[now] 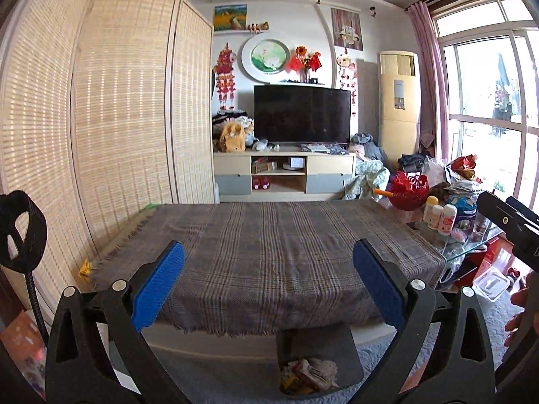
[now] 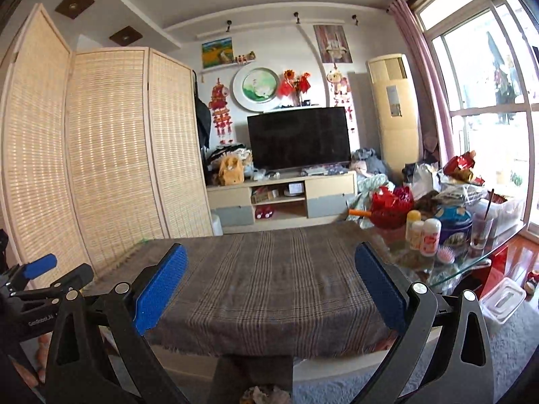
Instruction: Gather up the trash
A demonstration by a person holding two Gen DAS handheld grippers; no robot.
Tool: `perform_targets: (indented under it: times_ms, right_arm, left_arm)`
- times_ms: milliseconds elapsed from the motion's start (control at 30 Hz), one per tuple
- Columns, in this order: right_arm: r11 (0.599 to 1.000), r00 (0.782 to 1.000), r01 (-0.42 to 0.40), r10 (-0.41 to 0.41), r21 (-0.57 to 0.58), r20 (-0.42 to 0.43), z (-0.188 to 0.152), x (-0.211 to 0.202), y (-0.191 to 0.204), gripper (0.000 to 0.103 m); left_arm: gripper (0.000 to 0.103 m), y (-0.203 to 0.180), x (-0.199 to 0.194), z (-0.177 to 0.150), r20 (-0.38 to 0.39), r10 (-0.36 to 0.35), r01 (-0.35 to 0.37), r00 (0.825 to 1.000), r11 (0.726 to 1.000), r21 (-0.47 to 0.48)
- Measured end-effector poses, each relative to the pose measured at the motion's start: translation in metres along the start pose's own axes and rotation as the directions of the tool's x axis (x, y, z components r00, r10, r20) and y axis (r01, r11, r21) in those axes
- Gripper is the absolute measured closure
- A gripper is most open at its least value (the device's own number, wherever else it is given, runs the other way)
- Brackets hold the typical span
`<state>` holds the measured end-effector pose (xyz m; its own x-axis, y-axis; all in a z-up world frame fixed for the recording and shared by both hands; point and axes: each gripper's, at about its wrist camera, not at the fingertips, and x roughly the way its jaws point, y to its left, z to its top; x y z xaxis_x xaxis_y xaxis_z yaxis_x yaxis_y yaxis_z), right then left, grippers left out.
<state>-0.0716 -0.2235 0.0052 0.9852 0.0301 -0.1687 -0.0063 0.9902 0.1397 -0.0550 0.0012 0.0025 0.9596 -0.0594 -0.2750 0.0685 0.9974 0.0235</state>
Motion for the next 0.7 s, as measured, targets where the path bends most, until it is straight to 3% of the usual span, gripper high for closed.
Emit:
perform_targets:
  times_ms: [300,700]
  right_arm:
    - [1.000,1.000,0.012,-0.012,-0.017,-0.005,-0.004,0.003,0.005,0.003]
    - [1.000,1.000,0.010,-0.010,-0.010,-0.024,-0.007,0.008,0.007,0.003]
  left_arm:
    - [0.008,0.001,-0.013,0.006,0.067,0.030,-0.031,0.997,0.999,0.015]
    - [0.008,-0.004,-0.008,0.003,0.059,0.036,-0.039,0.998,0.999,0.036]
